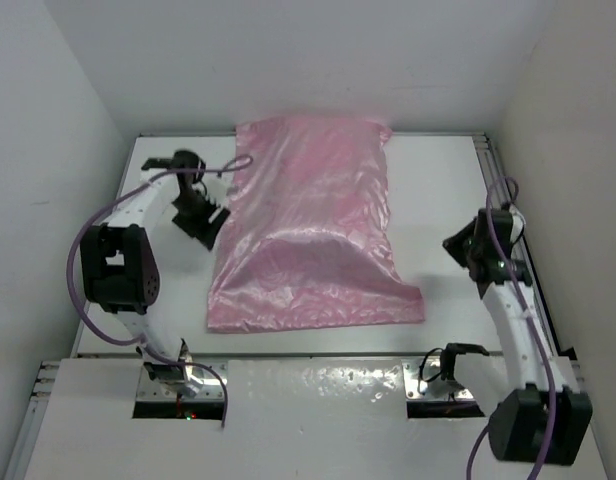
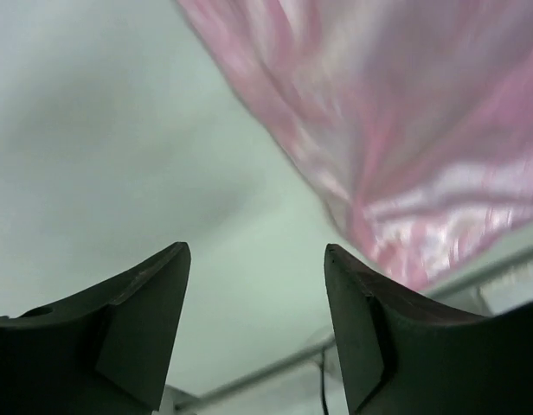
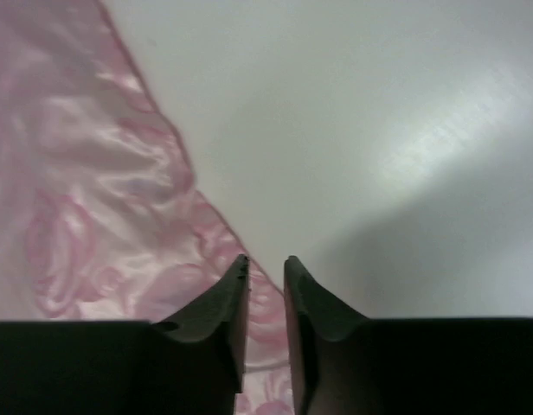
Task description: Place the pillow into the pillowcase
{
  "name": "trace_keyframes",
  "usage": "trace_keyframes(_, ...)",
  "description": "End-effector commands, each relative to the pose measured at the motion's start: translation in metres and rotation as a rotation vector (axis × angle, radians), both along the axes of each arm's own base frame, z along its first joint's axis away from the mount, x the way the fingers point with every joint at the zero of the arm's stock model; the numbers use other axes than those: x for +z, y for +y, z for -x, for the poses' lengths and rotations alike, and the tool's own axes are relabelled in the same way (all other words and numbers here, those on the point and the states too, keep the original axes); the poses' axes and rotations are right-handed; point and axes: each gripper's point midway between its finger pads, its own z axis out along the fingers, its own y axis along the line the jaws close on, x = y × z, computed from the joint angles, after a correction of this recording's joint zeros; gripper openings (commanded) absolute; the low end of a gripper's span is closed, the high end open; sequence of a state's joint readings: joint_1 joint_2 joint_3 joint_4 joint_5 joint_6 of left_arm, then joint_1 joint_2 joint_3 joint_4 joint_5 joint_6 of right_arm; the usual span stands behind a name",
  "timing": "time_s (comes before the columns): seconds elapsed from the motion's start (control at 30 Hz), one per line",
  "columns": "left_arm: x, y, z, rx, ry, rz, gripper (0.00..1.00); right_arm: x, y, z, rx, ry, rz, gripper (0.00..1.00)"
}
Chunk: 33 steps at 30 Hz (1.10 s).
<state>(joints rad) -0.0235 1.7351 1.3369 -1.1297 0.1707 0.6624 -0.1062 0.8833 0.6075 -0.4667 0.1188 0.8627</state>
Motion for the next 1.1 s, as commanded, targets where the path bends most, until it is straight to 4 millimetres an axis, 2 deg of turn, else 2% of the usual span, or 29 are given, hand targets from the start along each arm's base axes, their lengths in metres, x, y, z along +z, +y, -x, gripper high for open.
trace_keyframes(0.0,0.047,-0.014,-0.074,0.076,-0.208,0.087,0.61,0.074,0.023,-0.079,0.178,-0.243,0.035,0.19)
trace_keyframes(0.03,0.073,-0.028,-0.109,0.082,-0.320,0.170,0.60,0.061,0.039,-0.096,0.231,-0.201,0.027,0.14)
trace_keyframes(0.07,0.083,-0.041,-0.124,0.117,-0.352,0.224,0.60,0.088,0.056,-0.119,0.282,-0.275,0.035,0.14)
trace_keyframes(0.1,0.081,-0.055,-0.145,0.113,-0.377,0.299,0.59,0.068,0.077,-0.135,0.348,-0.224,0.024,0.14)
trace_keyframes(0.13,0.090,-0.064,-0.162,0.120,-0.416,0.332,0.58,0.066,0.085,-0.148,0.365,-0.227,0.022,0.14)
trace_keyframes(0.17,0.090,-0.077,-0.172,0.148,-0.423,0.360,0.58,0.088,0.102,-0.170,0.409,-0.293,0.002,0.14)
trace_keyframes(0.2,0.080,-0.081,-0.191,0.162,-0.436,0.372,0.58,0.063,0.121,-0.184,0.458,-0.242,-0.041,0.14)
trace_keyframes(0.23,0.073,-0.086,-0.200,0.170,-0.441,0.377,0.58,0.056,0.129,-0.194,0.468,-0.236,-0.063,0.14)
trace_keyframes(0.27,0.065,-0.094,-0.207,0.209,-0.430,0.383,0.58,0.065,0.138,-0.211,0.478,-0.269,-0.088,0.13)
trace_keyframes(0.3,0.046,-0.093,-0.222,0.233,-0.434,0.380,0.58,0.056,0.143,-0.220,0.457,-0.250,-0.135,0.11)
trace_keyframes(0.33,0.034,-0.094,-0.226,0.253,-0.423,0.378,0.58,0.023,0.150,-0.226,0.460,-0.181,-0.173,0.09)
trace_keyframes(0.37,0.021,-0.093,-0.228,0.291,-0.398,0.383,0.58,0.019,0.153,-0.237,0.451,-0.191,-0.190,0.06)
trace_keyframes(0.4,-0.002,-0.090,-0.234,0.318,-0.379,0.366,0.57,0.008,0.155,-0.242,0.427,-0.166,-0.223,0.05)
trace_keyframes(0.43,-0.015,-0.087,-0.235,0.339,-0.363,0.357,0.57,-0.006,0.158,-0.243,0.431,-0.138,-0.243,0.04)
trace_keyframes(0.47,-0.027,-0.083,-0.236,0.372,-0.348,0.347,0.57,-0.031,0.160,-0.248,0.424,-0.090,-0.251,0.03)
trace_keyframes(0.5,-0.051,-0.076,-0.235,0.398,-0.323,0.310,0.57,-0.043,0.160,-0.249,0.415,-0.059,-0.257,0.00)
trace_keyframes(0.6,-0.082,-0.068,-0.231,0.430,-0.274,0.265,0.57,-0.078,0.149,-0.242,0.379,0.058,-0.254,0.00)
trace_keyframes(0.63,-0.086,-0.066,-0.229,0.434,-0.265,0.263,0.57,-0.079,0.146,-0.241,0.372,0.065,-0.251,0.00)
trace_keyframes(0.67,-0.086,-0.065,-0.229,0.433,-0.264,0.262,0.58,-0.077,0.144,-0.241,0.373,0.060,-0.245,0.00)
trace_keyframes(0.77,-0.075,-0.063,-0.232,0.429,-0.288,0.279,0.58,-0.053,0.135,-0.248,0.401,0.000,-0.176,0.01)
trace_keyframes(0.8,-0.061,-0.063,-0.235,0.426,-0.317,0.286,0.58,-0.036,0.132,-0.254,0.420,-0.030,-0.147,0.05)
trace_keyframes(0.83,-0.054,-0.063,-0.237,0.423,-0.330,0.291,0.58,-0.027,0.128,-0.257,0.428,-0.041,-0.138,0.21)
trace_keyframes(0.87,-0.049,-0.061,-0.237,0.424,-0.337,0.292,0.58,-0.010,0.127,-0.263,0.439,-0.062,-0.130,0.30)
trace_keyframes(0.93,-0.023,-0.059,-0.238,0.421,-0.370,0.307,0.58,0.017,0.113,-0.266,0.460,-0.095,-0.100,0.48)
trace_keyframes(0.97,0.000,-0.054,-0.239,0.411,-0.410,0.315,0.58,0.028,0.106,-0.263,0.468,-0.091,-0.076,0.62)
trace_keyframes(1.0,0.009,-0.052,-0.237,0.406,-0.417,0.316,0.59,0.036,0.089,-0.262,0.444,-0.094,-0.052,0.68)
trace_keyframes(1.03,0.022,-0.043,-0.236,0.412,-0.441,0.316,0.60,0.059,0.078,-0.256,0.431,-0.125,-0.026,0.82)
trace_keyframes(1.07,0.047,-0.038,-0.234,0.401,-0.486,0.313,0.60,0.058,0.064,-0.243,0.428,-0.089,0.015,0.89)
